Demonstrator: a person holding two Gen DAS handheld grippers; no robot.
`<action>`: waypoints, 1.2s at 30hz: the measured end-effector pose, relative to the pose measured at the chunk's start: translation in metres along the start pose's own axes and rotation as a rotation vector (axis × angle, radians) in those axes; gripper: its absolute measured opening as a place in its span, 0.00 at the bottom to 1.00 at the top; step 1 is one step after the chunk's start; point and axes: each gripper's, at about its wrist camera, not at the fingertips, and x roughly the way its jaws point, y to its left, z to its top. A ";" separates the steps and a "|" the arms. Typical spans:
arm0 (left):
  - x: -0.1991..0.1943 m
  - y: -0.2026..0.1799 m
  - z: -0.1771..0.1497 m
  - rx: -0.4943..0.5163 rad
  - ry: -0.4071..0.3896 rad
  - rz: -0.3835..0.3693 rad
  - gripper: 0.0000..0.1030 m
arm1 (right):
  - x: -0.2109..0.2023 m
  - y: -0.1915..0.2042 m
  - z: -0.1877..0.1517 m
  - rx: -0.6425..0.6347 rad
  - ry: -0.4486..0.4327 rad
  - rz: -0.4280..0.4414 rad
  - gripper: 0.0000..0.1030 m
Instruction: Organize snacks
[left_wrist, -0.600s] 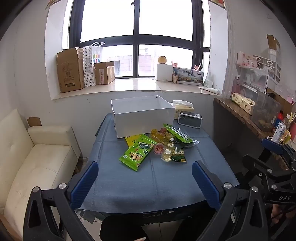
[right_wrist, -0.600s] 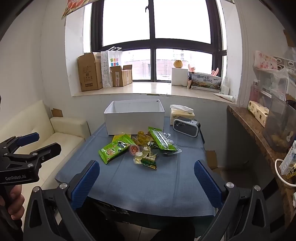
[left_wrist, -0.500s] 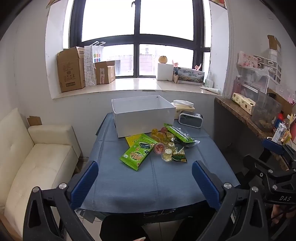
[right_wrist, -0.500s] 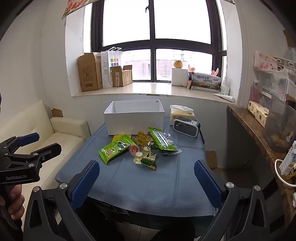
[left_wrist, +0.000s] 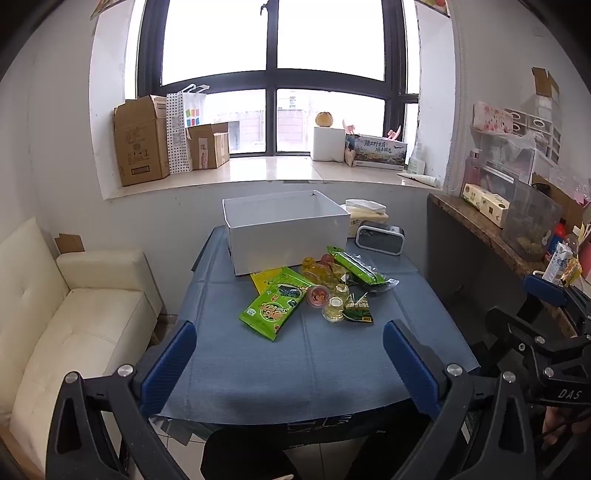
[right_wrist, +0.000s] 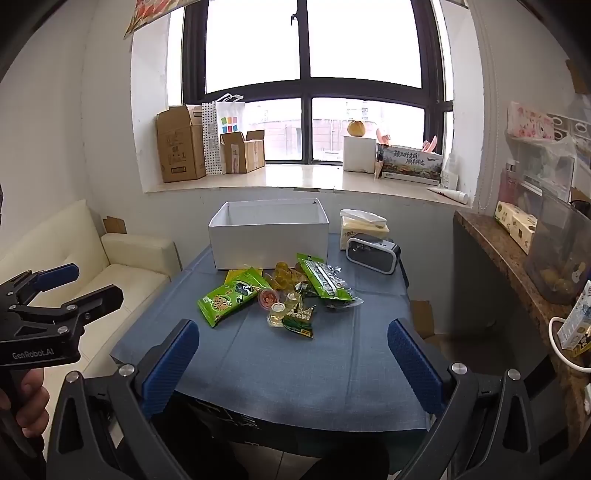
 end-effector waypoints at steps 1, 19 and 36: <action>0.000 0.000 0.000 0.001 0.001 0.000 1.00 | 0.000 -0.001 0.000 0.000 0.000 0.001 1.00; -0.001 0.000 -0.001 0.000 0.002 0.002 1.00 | 0.001 0.002 -0.003 -0.006 0.009 -0.001 1.00; -0.004 -0.001 0.000 0.002 -0.003 -0.003 1.00 | -0.002 0.003 0.000 -0.002 0.014 0.005 1.00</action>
